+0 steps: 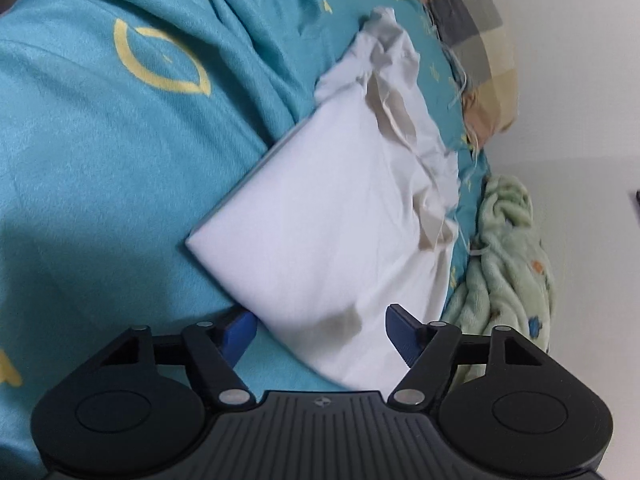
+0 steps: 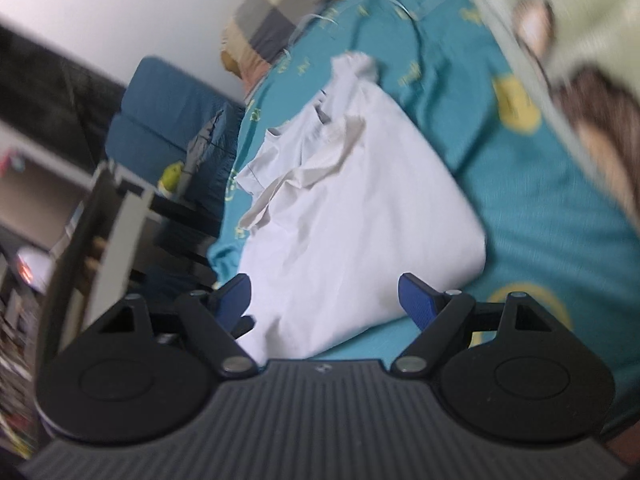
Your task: Fold clothes
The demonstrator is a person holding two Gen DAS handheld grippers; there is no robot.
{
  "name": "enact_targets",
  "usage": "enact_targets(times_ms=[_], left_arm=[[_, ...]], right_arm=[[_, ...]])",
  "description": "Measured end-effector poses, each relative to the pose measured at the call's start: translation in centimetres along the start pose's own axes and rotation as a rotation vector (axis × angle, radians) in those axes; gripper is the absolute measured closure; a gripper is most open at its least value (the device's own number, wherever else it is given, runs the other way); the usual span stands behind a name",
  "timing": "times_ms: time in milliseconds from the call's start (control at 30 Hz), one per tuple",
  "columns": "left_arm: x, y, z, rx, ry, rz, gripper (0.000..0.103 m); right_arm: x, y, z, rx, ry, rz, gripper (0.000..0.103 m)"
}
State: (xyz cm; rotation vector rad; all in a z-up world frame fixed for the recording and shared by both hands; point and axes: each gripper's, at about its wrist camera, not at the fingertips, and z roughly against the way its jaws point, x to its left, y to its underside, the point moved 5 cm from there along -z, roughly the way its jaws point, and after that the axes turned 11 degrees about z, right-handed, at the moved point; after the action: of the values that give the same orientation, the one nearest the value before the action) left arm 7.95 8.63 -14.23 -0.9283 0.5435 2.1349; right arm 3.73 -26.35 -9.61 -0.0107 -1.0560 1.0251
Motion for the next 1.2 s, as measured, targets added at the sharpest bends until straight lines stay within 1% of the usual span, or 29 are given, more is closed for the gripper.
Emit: enact_targets(times_ms=[67, 133, 233, 300, 367, 400, 467, 500, 533, 600, 633, 667, 700, 733, 767, 800, 833, 933, 1000, 1100, 1200], left_arm=[[0.0, -0.3, -0.1, -0.012, 0.022, 0.032, 0.033], [0.0, -0.6, -0.2, -0.024, 0.044, 0.063, 0.039], [0.0, -1.0, -0.3, -0.039, 0.075, 0.108, 0.039], [0.2, -0.9, -0.2, -0.034, 0.085, 0.128, 0.039], [0.8, -0.8, -0.3, -0.025, 0.078, 0.150, 0.037], [1.0, -0.8, -0.4, -0.021, 0.074, 0.162, 0.035], [1.4, -0.7, -0.5, -0.015, 0.069, 0.179, 0.035], [1.4, -0.8, -0.6, -0.019, 0.068, 0.179, 0.035], [1.3, -0.9, -0.7, -0.023, 0.068, 0.178, 0.035], [1.2, -1.0, -0.9, -0.030, 0.068, 0.177, 0.038], [1.1, -1.1, -1.0, -0.034, 0.068, 0.176, 0.043], [1.1, -1.2, -1.1, -0.037, 0.068, 0.175, 0.051], [1.0, -1.3, -1.3, -0.041, 0.067, 0.175, 0.066], [1.0, -1.4, -1.4, -0.044, 0.067, 0.174, 0.073], [0.9, -1.5, -1.5, -0.048, 0.067, 0.173, 0.079], [0.7, -1.5, -1.4, -0.053, 0.078, 0.164, 0.090], [0.2, -1.4, -0.8, -0.061, 0.097, 0.145, 0.091], [-0.9, 0.3, 2.2, -0.086, 0.122, 0.106, 0.092], [-1.7, 1.4, 4.2, -0.103, 0.139, 0.080, 0.093], [-2.9, 3.1, 7.2, -0.128, 0.164, 0.041, 0.093], [-4.0, 4.7, 10.2, -0.153, 0.190, 0.001, 0.093]], right_arm=[[-1.0, 0.3, -0.4, 0.017, -0.047, -0.108, 0.019], [-1.9, 0.9, -1.2, 0.046, -0.079, -0.220, 0.019], [-2.4, 2.0, -3.2, 0.115, -0.061, -0.314, 0.019], [-2.8, 2.7, -4.5, 0.156, -0.045, -0.372, 0.019], [-3.3, 2.7, -5.4, 0.146, 0.011, -0.395, 0.019], [-3.6, 2.6, -5.7, 0.126, 0.032, -0.406, 0.019], [-4.2, 2.3, -6.2, 0.084, 0.068, -0.429, 0.020], [-4.3, 2.1, -6.2, 0.059, 0.074, -0.435, 0.022], [-4.4, 1.8, -6.1, 0.035, 0.092, -0.424, 0.030], [-4.8, 1.5, -6.2, 0.000, 0.117, -0.409, 0.041], [-5.1, 1.4, -6.2, -0.011, 0.129, -0.404, 0.061], [-5.4, 1.4, -6.2, -0.011, 0.147, -0.396, 0.077], [-5.5, 1.4, -6.1, -0.013, 0.152, -0.388, 0.081], [-5.3, 1.3, -5.9, -0.021, 0.142, -0.376, 0.085], [-5.1, 1.2, -5.7, -0.030, 0.132, -0.365, 0.089], [-4.8, 1.0, -5.4, -0.041, 0.120, -0.349, 0.089], [-4.2, 0.8, -5.0, -0.058, 0.105, -0.324, 0.090], [-2.6, 0.1, -3.7, -0.091, 0.069, -0.276, 0.091], [-1.8, -0.2, -2.6, -0.095, 0.047, -0.276, 0.093], [0.0, -0.6, -0.6, -0.101, 0.026, -0.240, 0.093], [1.7, -0.2, 2.1, -0.099, 0.012, -0.213, 0.093]])
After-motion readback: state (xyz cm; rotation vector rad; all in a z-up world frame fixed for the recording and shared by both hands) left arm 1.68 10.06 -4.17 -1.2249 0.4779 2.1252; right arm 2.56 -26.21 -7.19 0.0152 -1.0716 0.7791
